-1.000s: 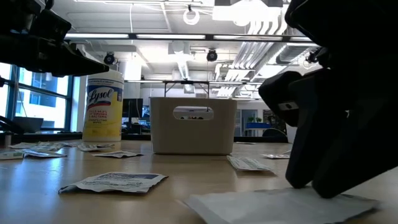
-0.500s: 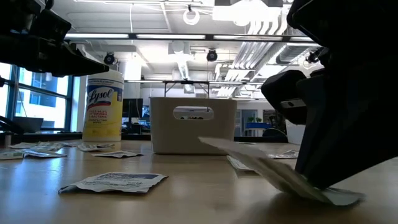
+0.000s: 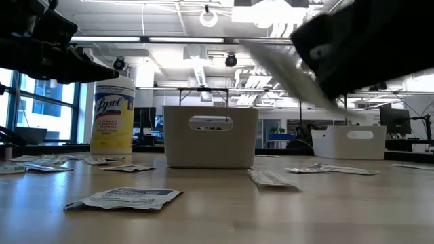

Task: Pick & Place First Aid Supplies
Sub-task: Put the green pad into the bottom gray bin

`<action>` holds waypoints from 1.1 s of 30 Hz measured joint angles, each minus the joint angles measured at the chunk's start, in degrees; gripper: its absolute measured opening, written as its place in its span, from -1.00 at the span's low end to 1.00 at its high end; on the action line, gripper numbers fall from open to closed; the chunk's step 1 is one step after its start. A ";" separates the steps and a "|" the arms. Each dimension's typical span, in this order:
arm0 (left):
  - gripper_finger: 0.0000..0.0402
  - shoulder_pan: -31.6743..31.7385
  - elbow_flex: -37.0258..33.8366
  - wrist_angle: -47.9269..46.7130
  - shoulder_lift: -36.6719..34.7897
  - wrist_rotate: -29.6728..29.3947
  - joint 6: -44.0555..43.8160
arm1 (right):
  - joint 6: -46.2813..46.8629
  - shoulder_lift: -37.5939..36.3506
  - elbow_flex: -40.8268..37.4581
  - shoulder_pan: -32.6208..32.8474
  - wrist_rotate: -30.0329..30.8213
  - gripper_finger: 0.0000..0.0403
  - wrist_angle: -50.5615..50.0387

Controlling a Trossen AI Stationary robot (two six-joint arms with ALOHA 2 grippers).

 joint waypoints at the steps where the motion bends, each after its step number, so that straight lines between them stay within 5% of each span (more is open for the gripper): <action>1: -0.23 -0.01 0.00 -0.10 0.01 -0.03 0.01 | -1.11 -0.57 0.02 0.33 1.25 -0.99 0.15; 7: -0.23 0.01 -0.04 4.56 -0.01 2.08 -4.97 | -7.91 -1.30 0.07 1.35 14.33 -0.99 1.09; 13: -0.23 -0.01 -1.18 11.40 0.02 20.21 -13.03 | -8.93 -1.30 0.07 -1.14 28.45 -1.00 1.94; 17: -0.23 -0.16 -1.25 15.83 2.15 27.78 -18.77 | -9.21 -1.30 0.07 -3.32 32.23 -1.00 5.82; 24: -0.23 -5.25 -1.31 29.88 12.38 20.20 -23.11 | -19.39 -1.30 0.07 -5.08 37.79 -1.00 16.91; 28: -0.23 -8.99 -1.33 39.55 23.40 18.97 -23.06 | -23.74 -1.33 0.13 -5.55 39.91 -1.00 21.05; 33: -0.23 -13.16 2.08 48.22 39.29 10.30 -23.46 | -24.10 -1.33 0.13 -6.00 40.43 -1.00 20.64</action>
